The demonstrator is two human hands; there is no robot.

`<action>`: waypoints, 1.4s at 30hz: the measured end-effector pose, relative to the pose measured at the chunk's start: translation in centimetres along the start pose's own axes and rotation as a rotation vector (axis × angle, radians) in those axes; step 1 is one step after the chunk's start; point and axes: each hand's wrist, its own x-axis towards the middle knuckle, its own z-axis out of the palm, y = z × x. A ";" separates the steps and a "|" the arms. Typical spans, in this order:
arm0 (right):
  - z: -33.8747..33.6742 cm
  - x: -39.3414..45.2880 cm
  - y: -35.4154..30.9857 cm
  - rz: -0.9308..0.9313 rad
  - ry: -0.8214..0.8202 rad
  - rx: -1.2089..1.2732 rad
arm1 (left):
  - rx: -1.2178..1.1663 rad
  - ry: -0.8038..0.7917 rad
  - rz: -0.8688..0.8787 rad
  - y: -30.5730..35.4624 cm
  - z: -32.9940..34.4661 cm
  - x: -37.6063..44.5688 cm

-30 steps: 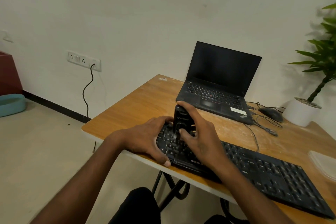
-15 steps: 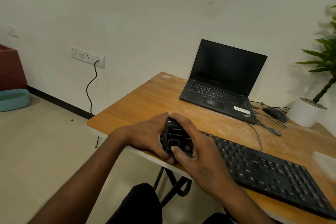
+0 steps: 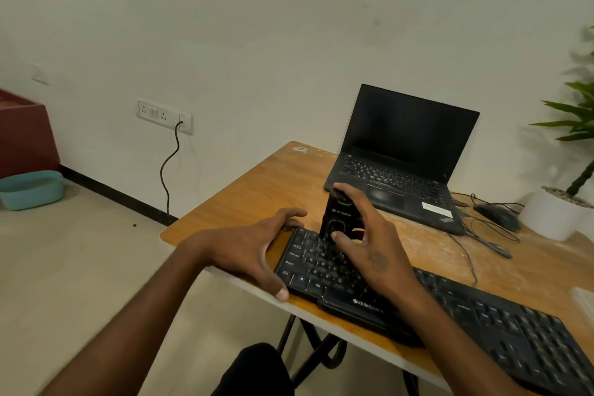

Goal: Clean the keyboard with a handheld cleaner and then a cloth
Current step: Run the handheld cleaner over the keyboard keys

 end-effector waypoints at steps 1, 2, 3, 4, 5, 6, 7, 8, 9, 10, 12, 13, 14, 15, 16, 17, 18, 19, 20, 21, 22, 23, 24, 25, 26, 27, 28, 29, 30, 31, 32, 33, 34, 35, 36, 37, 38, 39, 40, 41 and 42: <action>0.1 -0.6 -0.4 -0.004 -0.017 0.012 | 0.003 0.005 -0.004 -0.2 0.0 -0.1; 0.3 -1.3 -0.9 -0.012 -0.039 0.014 | 0.003 0.015 -0.002 -0.2 0.0 -0.1; 0.6 -2.2 -1.5 -0.028 -0.065 -0.001 | 0.002 0.029 0.002 -0.3 0.2 0.0; 1.0 -3.0 -2.1 -0.058 -0.089 -0.030 | 0.006 0.047 0.010 -0.4 0.3 0.0; 1.3 -3.8 -2.8 -0.093 -0.107 -0.055 | 0.013 0.062 0.017 -0.5 0.4 0.1; 1.5 -4.3 -3.2 -0.121 -0.118 -0.066 | 0.019 0.075 0.023 -0.5 0.5 0.1; 1.7 -4.5 -3.5 -0.136 -0.126 -0.062 | 0.020 0.082 0.025 -0.5 0.5 0.1; 1.8 -4.5 -3.6 -0.138 -0.132 -0.055 | 0.019 0.083 0.024 -0.5 0.6 0.0; 1.9 -4.3 -3.6 -0.137 -0.131 -0.051 | 0.018 0.084 0.021 -0.4 0.6 0.0; 2.0 -3.9 -3.4 -0.133 -0.125 -0.053 | 0.023 0.089 0.019 -0.3 0.6 0.0; 2.0 -2.6 -2.5 -0.109 -0.097 -0.061 | 0.024 0.091 0.010 -0.1 0.7 -0.1; 2.0 -1.7 -1.8 -0.089 -0.074 -0.070 | 0.016 0.086 0.006 -0.1 0.7 -0.1; 1.9 -0.7 -1.1 -0.066 -0.046 -0.083 | 0.005 0.081 0.004 -0.1 0.7 -0.2; 1.8 0.3 -0.4 -0.041 -0.017 -0.097 | -0.006 0.077 -0.001 -0.1 0.6 -0.2; 1.6 1.2 0.1 -0.018 0.009 -0.111 | -0.013 0.074 -0.002 -0.1 0.6 -0.2; 1.4 1.8 0.5 0.000 0.026 -0.118 | -0.015 0.074 -0.002 -0.1 0.6 -0.2; 1.3 2.2 0.7 0.010 0.036 -0.120 | -0.013 0.074 0.000 -0.1 0.6 -0.2; 1.3 2.3 0.8 0.012 0.039 -0.119 | -0.008 0.075 0.001 0.0 0.6 -0.2; 1.3 2.1 0.6 0.006 0.036 -0.113 | -0.002 0.076 0.002 0.0 0.7 -0.2; 1.4 1.5 0.2 -0.007 0.024 -0.100 | 0.001 0.080 0.008 0.0 0.7 -0.2; 1.5 0.8 -0.2 -0.025 0.004 -0.082 | 0.003 0.084 0.014 0.0 0.7 -0.2; 1.7 -0.1 -0.7 -0.044 -0.023 -0.065 | 0.003 0.089 0.022 -0.1 0.7 -0.2; 1.8 -1.0 -1.3 -0.061 -0.048 -0.053 | 0.005 0.092 0.029 -0.1 0.7 -0.2; 1.9 -2.1 -2.0 -0.079 -0.069 -0.046 | 0.008 0.096 0.035 -0.2 0.7 -0.2; 2.0 -3.1 -2.6 -0.098 -0.085 -0.039 | 0.013 0.101 0.035 -0.3 0.8 -0.1; 2.1 -3.9 -3.3 -0.116 -0.104 -0.028 | 0.014 0.105 0.031 -0.4 0.8 -0.1; 2.2 -4.6 -3.8 -0.131 -0.126 -0.020 | 0.006 0.103 0.026 -0.4 0.9 0.0; 2.3 -5.0 -4.2 -0.145 -0.147 -0.023 | -0.001 0.102 0.027 -0.5 1.0 0.0; 2.4 -5.1 -4.4 -0.157 -0.158 -0.035 | 0.002 0.101 0.033 -0.5 1.0 0.1; 2.5 -4.9 -4.5 -0.164 -0.159 -0.046 | 0.010 0.100 0.038 -0.4 1.0 0.1; 2.6 -4.4 -4.3 -0.164 -0.150 -0.050 | 0.018 0.096 0.034 -0.3 1.0 0.1; 2.6 -3.8 -4.0 -0.159 -0.138 -0.050 | 0.024 0.093 0.027 -0.2 0.9 0.1; 2.7 -3.0 -3.6 -0.151 -0.123 -0.055 | 0.027 0.093 0.022 -0.1 0.9 0.0; 2.7 -2.1 -3.1 -0.140 -0.111 -0.065 | 0.026 0.095 0.024 -0.1 0.9 0.0; 2.8 -1.2 -2.6 -0.127 -0.100 -0.074 | 0.023 0.099 0.023 0.0 0.9 -0.1; 2.9 -0.3 -2.1 -0.114 -0.089 -0.076 | 0.018 0.102 0.021 0.0 0.8 -0.1; 3.0 0.6 -1.6 -0.102 -0.076 -0.077 | 0.010 0.102 0.018 0.0 0.8 -0.2; 3.1 1.5 -1.1 -0.092 -0.059 -0.086 | 0.002 0.100 0.015 0.0 0.8 -0.2; 3.1 2.2 -0.8 -0.084 -0.043 -0.106 | -0.006 0.096 0.014 0.1 0.8 -0.3; 3.1 2.7 -0.6 -0.081 -0.030 -0.128 | -0.012 0.091 0.012 0.1 0.8 -0.3; 3.1 3.0 -0.4 -0.082 -0.022 -0.142 | -0.013 0.089 0.009 0.1 0.8 -0.3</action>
